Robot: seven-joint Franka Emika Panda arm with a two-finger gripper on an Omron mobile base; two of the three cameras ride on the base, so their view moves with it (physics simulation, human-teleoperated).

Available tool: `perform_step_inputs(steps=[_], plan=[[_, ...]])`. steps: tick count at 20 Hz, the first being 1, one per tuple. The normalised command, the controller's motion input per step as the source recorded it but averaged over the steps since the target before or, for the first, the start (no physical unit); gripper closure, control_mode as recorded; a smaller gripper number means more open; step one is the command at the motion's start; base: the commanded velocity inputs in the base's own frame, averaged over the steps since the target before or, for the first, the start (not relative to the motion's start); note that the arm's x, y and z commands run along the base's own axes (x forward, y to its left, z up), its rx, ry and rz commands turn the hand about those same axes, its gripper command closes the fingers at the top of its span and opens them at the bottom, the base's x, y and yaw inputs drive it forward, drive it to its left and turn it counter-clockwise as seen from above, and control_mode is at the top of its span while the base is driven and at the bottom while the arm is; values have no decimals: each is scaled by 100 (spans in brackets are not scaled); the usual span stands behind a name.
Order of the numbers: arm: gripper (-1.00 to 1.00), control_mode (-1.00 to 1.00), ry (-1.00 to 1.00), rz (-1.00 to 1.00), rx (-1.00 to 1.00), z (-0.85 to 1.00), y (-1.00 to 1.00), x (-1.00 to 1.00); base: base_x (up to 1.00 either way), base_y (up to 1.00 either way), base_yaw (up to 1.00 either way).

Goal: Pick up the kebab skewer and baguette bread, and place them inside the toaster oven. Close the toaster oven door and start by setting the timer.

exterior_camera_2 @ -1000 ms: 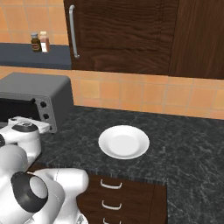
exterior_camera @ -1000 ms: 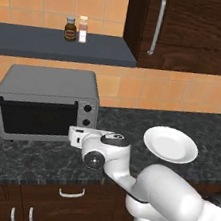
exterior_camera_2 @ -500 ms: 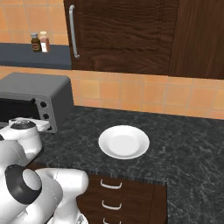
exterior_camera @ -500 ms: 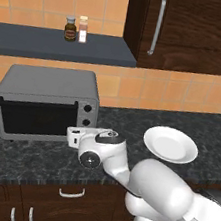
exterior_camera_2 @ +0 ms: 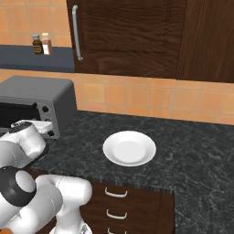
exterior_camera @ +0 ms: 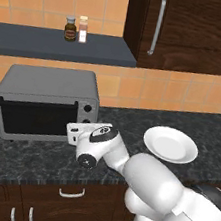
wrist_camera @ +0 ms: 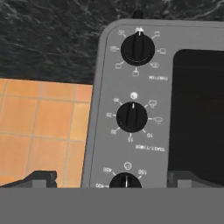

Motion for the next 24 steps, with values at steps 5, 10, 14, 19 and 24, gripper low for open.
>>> perform_step_inputs(steps=[5,10,14,19,24], plan=[[-100,-100,-6,0,0,-28,-15,2,0,0,0],[-100,-100,-6,0,0,-5,-1,17,0,0,0],[-100,-100,-6,0,0,0,0,13,0,0,0],[-100,-100,-3,0,0,0,17,0,0,0,0],[-100,-100,0,0,0,0,34,3,0,0,0]])
